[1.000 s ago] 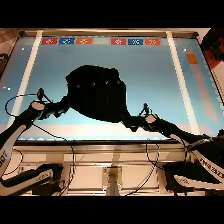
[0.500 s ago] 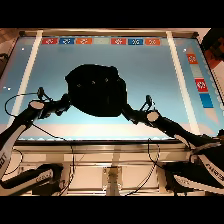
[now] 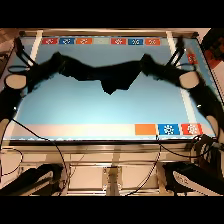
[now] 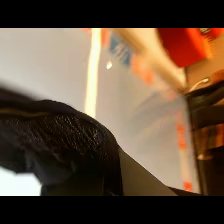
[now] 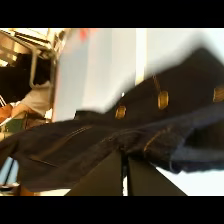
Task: Fold the clothes and pants, and hang the long-sleeved shirts on hangers.
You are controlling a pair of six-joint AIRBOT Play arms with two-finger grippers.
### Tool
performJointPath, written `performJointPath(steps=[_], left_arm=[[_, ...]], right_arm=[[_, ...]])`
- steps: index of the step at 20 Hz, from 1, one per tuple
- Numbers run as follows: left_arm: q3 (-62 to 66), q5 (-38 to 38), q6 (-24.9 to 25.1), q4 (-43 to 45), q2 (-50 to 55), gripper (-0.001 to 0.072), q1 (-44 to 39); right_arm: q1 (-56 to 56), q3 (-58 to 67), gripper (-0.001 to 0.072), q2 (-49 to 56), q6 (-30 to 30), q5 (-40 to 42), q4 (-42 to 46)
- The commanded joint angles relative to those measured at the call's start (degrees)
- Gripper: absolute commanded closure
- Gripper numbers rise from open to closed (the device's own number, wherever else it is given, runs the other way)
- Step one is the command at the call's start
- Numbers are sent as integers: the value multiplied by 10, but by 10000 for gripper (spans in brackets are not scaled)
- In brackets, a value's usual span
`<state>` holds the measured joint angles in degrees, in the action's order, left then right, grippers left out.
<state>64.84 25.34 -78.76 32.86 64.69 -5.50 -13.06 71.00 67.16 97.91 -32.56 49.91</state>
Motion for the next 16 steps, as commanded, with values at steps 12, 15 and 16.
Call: performJointPath(steps=[12, 15, 16], left_arm=[[190, -87, -14, -32, 71, 674, -157], [190, -87, -14, -33, 89, 673, -162], [190, -87, -14, -27, 97, 673, -160]], right_arm=[[49, 264, 700, 9, 2, -143, 131], [56, 288, 700, 41, 16, -127, 133], [63, 296, 700, 52, 18, -127, 133]])
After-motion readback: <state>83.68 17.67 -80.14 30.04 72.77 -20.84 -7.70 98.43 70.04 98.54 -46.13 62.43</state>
